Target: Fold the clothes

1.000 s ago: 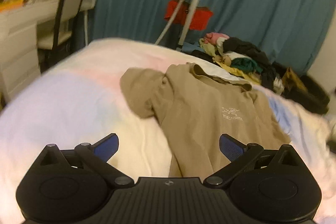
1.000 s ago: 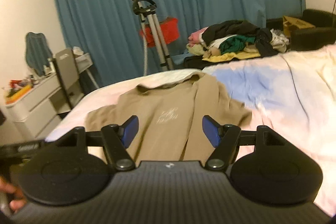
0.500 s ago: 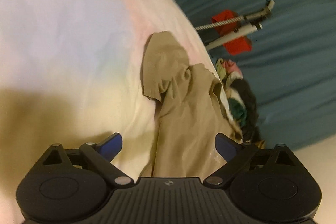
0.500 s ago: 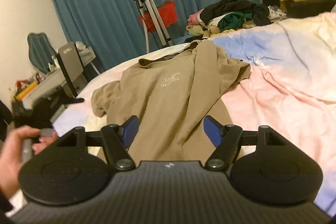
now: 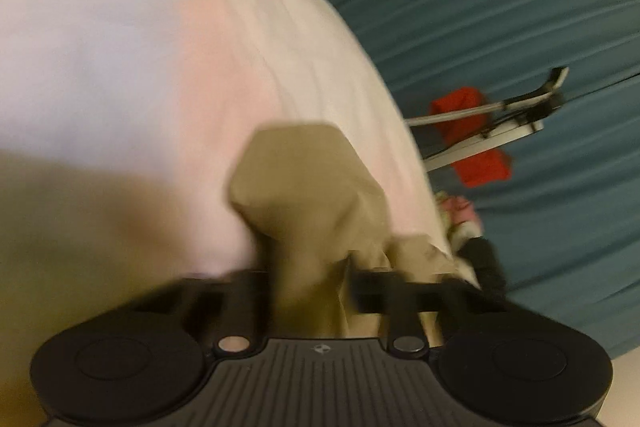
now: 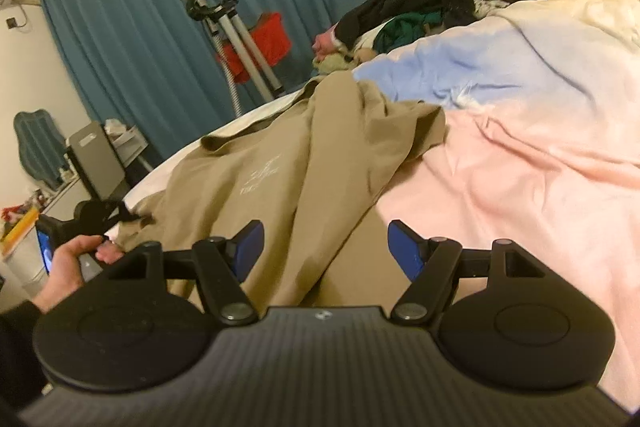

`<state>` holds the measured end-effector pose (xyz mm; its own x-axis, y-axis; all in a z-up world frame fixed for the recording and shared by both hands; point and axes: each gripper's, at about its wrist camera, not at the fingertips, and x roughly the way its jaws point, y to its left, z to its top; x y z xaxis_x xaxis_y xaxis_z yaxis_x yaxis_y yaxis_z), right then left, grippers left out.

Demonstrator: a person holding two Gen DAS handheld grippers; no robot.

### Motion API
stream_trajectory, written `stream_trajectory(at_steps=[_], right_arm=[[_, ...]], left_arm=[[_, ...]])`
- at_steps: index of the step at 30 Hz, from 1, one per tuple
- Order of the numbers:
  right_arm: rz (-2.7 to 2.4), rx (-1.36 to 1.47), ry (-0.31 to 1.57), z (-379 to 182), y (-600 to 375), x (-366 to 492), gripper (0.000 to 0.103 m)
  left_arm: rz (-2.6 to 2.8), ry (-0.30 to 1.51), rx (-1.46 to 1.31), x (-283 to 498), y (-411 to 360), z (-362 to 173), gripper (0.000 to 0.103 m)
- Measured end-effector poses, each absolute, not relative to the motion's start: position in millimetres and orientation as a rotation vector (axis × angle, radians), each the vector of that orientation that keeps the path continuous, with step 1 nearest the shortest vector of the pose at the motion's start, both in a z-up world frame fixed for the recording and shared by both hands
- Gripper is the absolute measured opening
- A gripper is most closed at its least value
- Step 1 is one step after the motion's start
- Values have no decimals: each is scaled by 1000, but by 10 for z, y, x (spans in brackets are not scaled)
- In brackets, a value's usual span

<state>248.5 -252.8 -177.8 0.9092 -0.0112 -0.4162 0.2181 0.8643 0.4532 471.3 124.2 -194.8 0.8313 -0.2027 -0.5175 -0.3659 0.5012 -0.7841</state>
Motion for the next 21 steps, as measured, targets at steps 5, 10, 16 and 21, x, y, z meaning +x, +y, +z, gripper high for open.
stream_trajectory(at_steps=[5, 10, 16, 21], right_arm=[[-134, 470, 392, -1842, -2566, 2635, 71], [-146, 439, 413, -1934, -2598, 2751, 71], [-141, 452, 432, -1934, -2631, 2757, 71], [-121, 420, 399, -1769, -2566, 2613, 71]], left_arm=[[160, 555, -760, 4964, 1521, -1467, 6], [253, 618, -597, 5106, 1822, -1390, 18], [142, 684, -540, 4729, 1734, -1250, 63], [26, 815, -492, 3761, 1427, -1040, 72]])
